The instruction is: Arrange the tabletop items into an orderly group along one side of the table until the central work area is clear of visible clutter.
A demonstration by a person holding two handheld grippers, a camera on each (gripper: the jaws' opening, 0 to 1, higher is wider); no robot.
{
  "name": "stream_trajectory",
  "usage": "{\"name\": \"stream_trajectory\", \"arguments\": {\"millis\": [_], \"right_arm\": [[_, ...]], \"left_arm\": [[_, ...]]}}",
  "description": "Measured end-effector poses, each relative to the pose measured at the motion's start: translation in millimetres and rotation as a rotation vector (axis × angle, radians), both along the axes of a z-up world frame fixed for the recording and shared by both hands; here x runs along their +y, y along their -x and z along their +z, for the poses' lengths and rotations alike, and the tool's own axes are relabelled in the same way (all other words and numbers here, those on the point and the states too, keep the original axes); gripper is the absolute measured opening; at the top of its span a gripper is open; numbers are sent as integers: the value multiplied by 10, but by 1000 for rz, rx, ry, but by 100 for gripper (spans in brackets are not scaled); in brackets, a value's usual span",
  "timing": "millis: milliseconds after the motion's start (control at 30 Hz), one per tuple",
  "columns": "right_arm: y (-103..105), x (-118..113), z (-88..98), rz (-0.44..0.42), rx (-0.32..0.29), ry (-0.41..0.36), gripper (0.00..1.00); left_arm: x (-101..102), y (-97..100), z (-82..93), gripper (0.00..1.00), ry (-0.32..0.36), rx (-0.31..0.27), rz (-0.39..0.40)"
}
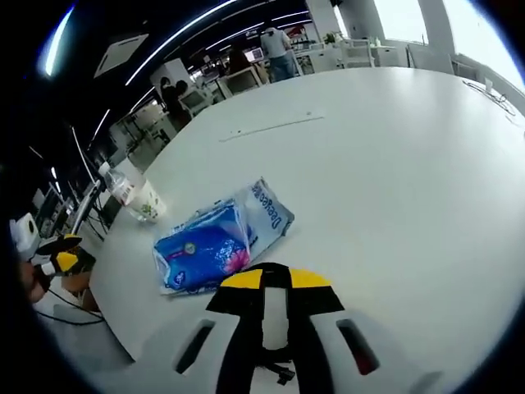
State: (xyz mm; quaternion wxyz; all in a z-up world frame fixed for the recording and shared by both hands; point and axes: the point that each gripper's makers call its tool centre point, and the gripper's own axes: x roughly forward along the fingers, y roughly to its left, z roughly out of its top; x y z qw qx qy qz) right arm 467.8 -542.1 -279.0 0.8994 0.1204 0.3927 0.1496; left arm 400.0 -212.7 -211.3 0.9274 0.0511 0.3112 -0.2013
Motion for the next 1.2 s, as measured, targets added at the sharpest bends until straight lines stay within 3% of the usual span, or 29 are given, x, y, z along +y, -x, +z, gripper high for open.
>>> {"name": "stream_trajectory", "arguments": {"millis": [733, 1200], "right_arm": [[-246, 428, 1, 88, 0, -5, 9], [-394, 462, -121, 90, 25, 12, 9]], "left_arm": [[11, 30, -9, 43, -3, 4, -1], [109, 58, -23, 43, -11, 13, 16]]}}
